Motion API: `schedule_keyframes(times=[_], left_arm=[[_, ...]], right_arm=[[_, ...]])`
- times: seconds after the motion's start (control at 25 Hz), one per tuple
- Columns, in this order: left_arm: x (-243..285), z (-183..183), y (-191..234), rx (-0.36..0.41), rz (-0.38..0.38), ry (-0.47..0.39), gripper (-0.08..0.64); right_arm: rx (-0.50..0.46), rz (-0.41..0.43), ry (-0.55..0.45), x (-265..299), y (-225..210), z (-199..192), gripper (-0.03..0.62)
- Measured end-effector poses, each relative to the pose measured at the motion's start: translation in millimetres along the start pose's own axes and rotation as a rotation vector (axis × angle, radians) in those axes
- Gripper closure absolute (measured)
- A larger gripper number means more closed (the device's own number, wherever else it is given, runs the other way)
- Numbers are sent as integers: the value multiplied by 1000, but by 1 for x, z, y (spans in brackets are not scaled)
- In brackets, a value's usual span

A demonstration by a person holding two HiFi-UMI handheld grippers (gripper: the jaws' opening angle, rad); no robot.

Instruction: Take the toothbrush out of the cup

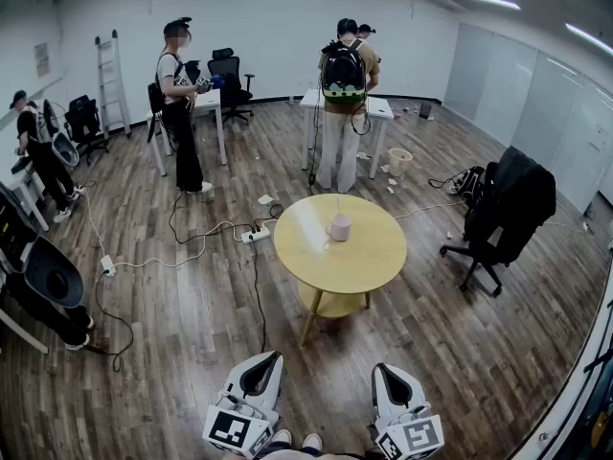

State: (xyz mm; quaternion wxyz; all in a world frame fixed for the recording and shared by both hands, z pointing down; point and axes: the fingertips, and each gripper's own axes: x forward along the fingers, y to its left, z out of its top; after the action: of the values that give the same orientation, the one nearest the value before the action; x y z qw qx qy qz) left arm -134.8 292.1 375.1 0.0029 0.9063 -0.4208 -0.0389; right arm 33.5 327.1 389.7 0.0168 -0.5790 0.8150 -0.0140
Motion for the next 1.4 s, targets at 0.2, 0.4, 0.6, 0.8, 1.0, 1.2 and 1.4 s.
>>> schedule_keyframes(times=[0.2,0.4,0.6,0.8,1.0,1.2,1.4], left_arm=[[0,-1,-3,-7,9,6,569],[2,-1,0,-14,16,1,569],[6,-2,0,-16,17,1,569],[10,-11,3,-19,26,17,569],[25,-24,24,-36,57,27,569],[64,-27,60,-24,37,37,569],[120,-22,103,-6,12,35,569]], right_arm=[[8,6,1,-1,-1,1,589],[7,6,8,-1,-4,-2,589],[18,-4,7,-1,-11,-5,589],[35,20,14,2,-14,-9,587],[42,40,34,28,-25,-18,584],[62,26,29,78,-38,-19,588],[69,-1,71,134,-57,-24,588]])
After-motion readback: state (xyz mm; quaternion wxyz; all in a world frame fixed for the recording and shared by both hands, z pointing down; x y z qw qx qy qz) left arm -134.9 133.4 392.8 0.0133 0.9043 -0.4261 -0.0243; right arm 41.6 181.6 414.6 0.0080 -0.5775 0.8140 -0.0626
